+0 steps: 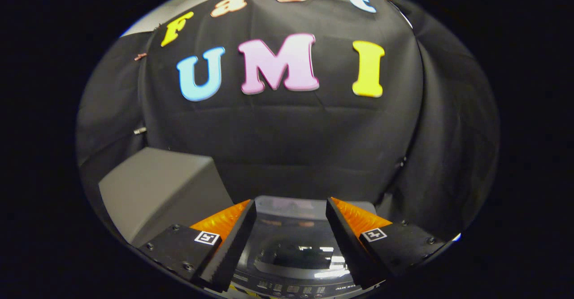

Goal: Put the clothes into the washing machine and then close the washing machine lid.

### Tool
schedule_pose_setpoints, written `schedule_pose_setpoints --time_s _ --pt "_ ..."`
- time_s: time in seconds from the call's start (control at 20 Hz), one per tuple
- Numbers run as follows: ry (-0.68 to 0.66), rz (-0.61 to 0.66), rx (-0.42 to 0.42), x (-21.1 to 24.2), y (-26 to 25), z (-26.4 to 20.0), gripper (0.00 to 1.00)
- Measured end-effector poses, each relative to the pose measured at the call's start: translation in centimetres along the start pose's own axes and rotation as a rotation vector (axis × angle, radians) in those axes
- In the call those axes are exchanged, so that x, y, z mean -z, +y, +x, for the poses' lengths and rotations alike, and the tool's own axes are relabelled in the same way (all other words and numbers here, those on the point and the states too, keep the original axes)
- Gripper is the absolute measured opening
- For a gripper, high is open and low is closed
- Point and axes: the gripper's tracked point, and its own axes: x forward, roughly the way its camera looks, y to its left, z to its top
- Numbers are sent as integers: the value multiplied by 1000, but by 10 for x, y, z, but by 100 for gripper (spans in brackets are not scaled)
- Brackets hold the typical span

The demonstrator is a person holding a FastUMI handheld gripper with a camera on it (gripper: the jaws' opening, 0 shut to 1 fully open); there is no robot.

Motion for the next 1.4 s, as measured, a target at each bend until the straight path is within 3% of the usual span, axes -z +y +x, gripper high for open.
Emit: schedule_pose_setpoints --time_s 0.1,0.25,0.6,1.0,1.4 --pt "-78 -4 -51 -39 36 -16 99" --pt "-149 -51 -56 -73 73 -51 99" --pt "-223 -55 -92 -83 146 -102 99" --pt "-306 -46 -70 -83 189 -143 99" --pt "-315 -32 -1 -92 174 -140 99"
